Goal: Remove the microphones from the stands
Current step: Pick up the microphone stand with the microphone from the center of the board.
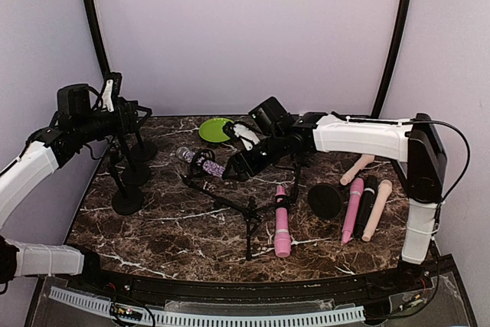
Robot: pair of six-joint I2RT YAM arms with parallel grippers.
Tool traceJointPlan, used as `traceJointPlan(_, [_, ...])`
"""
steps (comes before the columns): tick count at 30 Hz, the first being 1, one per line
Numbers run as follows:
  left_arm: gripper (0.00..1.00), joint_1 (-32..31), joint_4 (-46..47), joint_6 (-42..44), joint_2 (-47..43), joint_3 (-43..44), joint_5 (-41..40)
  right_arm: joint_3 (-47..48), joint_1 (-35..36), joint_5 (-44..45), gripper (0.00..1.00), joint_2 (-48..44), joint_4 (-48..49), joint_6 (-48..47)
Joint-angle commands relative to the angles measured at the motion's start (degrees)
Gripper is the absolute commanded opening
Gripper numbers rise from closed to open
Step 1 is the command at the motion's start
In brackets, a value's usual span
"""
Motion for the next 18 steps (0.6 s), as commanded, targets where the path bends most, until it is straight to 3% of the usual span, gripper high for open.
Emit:
traceJointPlan(1, [0.66,-2.02,4.34,-0.05,1.4,0.61,7.16,3.59,0.79,-3.03,0.74,3.63,-3.8,-2.81])
traceJointPlan(10, [0.67,-5.05,7.37,-0.72,1.61,-2.29,8.29,5.74,2.19,-7.59,0.69,9.44,-7.83,-5.66])
traceJointPlan(18, [0.61,-6.76,9.61,-1.11,2.73,-3.34,7.82,5.94,3.76,-5.8,0.62,11.43,-8.83,-6.76])
